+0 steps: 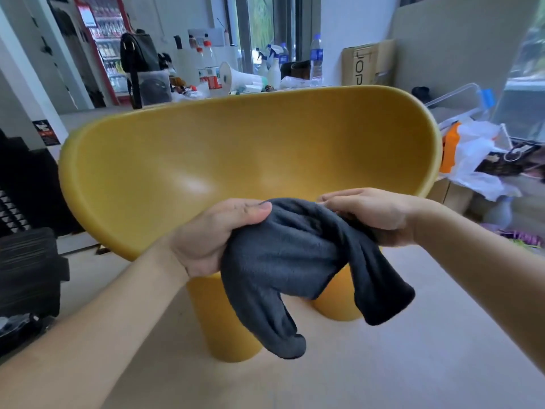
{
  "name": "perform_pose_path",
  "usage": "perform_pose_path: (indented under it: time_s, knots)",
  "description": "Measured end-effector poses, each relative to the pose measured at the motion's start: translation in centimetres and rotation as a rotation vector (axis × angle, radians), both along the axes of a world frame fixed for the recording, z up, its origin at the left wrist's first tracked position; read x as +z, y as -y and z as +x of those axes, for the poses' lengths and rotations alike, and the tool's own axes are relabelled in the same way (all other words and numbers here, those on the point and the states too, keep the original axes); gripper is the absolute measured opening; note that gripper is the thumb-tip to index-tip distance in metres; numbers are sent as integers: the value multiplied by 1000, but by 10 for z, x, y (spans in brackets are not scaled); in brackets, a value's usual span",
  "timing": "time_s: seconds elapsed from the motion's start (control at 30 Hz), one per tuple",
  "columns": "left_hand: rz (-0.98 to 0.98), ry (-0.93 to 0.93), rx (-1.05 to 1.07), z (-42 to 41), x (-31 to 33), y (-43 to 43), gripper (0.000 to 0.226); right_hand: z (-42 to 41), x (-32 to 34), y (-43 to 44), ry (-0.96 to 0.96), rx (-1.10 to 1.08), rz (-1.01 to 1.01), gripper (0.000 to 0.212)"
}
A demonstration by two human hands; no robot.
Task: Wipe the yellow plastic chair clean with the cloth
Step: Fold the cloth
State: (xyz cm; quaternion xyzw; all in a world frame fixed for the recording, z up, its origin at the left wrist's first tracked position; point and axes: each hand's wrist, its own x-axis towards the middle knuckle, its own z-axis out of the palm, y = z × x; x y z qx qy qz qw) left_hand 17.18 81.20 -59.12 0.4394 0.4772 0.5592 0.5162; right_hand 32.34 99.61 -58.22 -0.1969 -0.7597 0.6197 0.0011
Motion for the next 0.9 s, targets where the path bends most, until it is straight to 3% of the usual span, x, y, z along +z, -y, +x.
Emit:
perform_pose_path:
  time_s: [0.1,0.13,0.27,0.33,0.43,0.5,0.57,0.73,0.9]
  knots:
    - [60,16,203,12,4,-8,30,6,-17,-8,-54,-353,635,25]
    - [66,20,275,12,3,-10,29,10,-14,-6,-85,-413,719,31]
    - [20,123,386,9,1,-17,25,21,-6,16,39,-61,208,64]
    - [-6,182,362,9,2,-18,27,12,-19,29,-26,14,26,58]
    - [1,143,361,12,2,-22,50,-2,-31,37,-194,-51,-251,37]
    - [10,43,355,15,-1,-23,55,-5,-29,34,-265,-81,-249,19]
    - [-32,-59,333,15,-4,-22,47,-5,-26,28,-318,-129,-149,10]
    - [-122,38,104,8,-15,-23,44,3,-9,12,-273,-170,507,13]
    - [-39,-131,422,-2,-13,-32,31,19,16,-16,-233,-207,387,22]
